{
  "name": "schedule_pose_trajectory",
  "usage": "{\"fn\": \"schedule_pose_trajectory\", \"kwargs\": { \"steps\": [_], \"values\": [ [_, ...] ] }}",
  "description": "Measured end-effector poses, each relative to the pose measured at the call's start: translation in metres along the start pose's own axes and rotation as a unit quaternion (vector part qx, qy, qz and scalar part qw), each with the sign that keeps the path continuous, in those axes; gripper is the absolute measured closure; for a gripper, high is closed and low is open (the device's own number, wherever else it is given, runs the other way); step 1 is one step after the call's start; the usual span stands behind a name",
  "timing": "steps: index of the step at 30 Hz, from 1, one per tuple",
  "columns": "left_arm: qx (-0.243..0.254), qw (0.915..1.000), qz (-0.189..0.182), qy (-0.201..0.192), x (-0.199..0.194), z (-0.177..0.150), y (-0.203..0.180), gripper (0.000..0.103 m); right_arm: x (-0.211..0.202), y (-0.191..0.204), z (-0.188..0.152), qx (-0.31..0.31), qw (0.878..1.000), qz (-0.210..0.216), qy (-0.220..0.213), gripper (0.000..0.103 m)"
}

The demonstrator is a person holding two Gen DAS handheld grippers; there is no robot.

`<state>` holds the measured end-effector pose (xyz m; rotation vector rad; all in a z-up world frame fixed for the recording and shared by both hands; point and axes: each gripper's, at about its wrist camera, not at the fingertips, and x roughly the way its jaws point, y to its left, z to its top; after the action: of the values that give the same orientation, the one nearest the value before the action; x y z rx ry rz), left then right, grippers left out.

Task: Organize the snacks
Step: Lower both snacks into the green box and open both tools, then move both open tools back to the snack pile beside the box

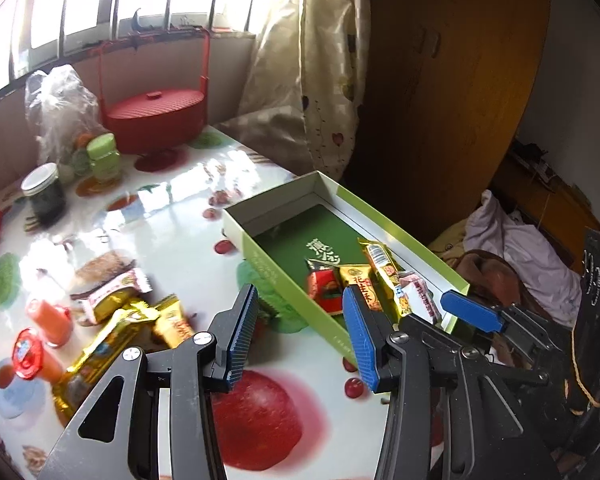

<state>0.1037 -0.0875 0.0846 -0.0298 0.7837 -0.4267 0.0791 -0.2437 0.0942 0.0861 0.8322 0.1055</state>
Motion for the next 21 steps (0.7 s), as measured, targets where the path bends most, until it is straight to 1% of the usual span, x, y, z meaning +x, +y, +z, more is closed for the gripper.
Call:
{"fn": "schedule_pose_trajectory", "kwargs": {
  "steps": [9,13,21],
  "values": [
    [-0.016,0.9996,0.011,-0.022,-0.025,-0.010,0.020,0.057,-0.001,0.022,0.001,-0.019,1.000,0.014,-0.001,0.049],
    [-0.029,0.9991,0.018,-0.023,-0.030,-0.017,0.035,0.057,0.000,0.031,0.002,-0.029,0.999,0.020,-0.003,0.049],
    [-0.065,0.9965,0.049,-0.023,-0.040,-0.029,0.074,0.057,0.010,0.050,0.004,-0.048,0.998,0.035,0.008,0.049]
  ]
}}
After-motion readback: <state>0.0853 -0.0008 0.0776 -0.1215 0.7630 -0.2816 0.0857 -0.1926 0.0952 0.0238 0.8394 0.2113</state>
